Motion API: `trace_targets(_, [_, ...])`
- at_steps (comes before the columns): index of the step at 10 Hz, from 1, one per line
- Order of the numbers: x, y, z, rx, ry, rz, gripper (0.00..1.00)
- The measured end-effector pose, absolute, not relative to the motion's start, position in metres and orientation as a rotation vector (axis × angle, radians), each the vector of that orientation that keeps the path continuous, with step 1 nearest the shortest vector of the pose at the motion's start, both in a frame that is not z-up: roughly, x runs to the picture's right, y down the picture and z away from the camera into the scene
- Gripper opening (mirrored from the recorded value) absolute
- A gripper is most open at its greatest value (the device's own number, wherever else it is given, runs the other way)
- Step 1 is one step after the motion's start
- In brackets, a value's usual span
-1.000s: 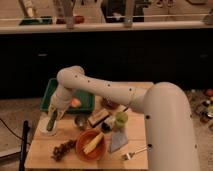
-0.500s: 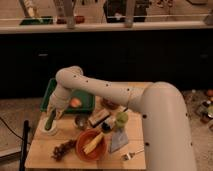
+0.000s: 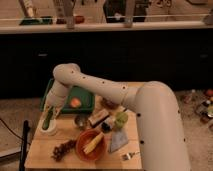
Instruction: Place pepper in paper cup
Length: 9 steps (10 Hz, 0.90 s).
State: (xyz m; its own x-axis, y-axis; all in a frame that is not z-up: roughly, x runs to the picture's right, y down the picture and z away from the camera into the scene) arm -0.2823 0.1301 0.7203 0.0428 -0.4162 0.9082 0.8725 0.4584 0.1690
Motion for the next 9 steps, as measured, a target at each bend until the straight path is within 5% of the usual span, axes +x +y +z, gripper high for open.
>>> trace_targets(9, [-0.296, 0.150, 0.703, -0.709, -1.303, -1.043, 0.00])
